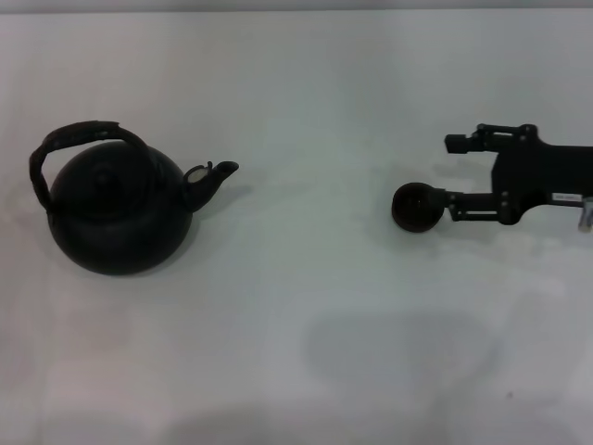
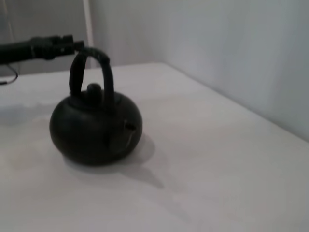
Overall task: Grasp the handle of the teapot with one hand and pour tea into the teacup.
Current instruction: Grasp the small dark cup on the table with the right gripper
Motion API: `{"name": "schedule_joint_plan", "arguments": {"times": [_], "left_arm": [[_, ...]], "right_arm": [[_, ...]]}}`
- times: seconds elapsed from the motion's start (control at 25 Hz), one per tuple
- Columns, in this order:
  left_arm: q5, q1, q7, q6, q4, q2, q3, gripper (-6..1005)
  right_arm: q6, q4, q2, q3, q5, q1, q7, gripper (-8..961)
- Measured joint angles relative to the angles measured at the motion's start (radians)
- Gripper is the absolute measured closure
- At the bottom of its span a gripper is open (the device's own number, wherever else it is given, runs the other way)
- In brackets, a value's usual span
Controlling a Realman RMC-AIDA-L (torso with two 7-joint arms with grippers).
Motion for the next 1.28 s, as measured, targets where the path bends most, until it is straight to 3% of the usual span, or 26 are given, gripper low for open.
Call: {"name": "schedule_joint_plan", "arguments": {"times": [0.76, 1.28], "left_arm": [[0.0, -0.007, 0.0, -0.006, 0.0, 0.002, 0.0, 213], [0.0, -0.008, 0.0, -0.007, 0.001, 0.002, 0.0, 212]], "right_arm": [[-0.206, -0.002, 0.003, -0.229, 0.002, 0.03, 0.013, 157], [-0.207, 0.005, 0.0, -0.235, -0.026, 0.048, 0.085, 157]]}}
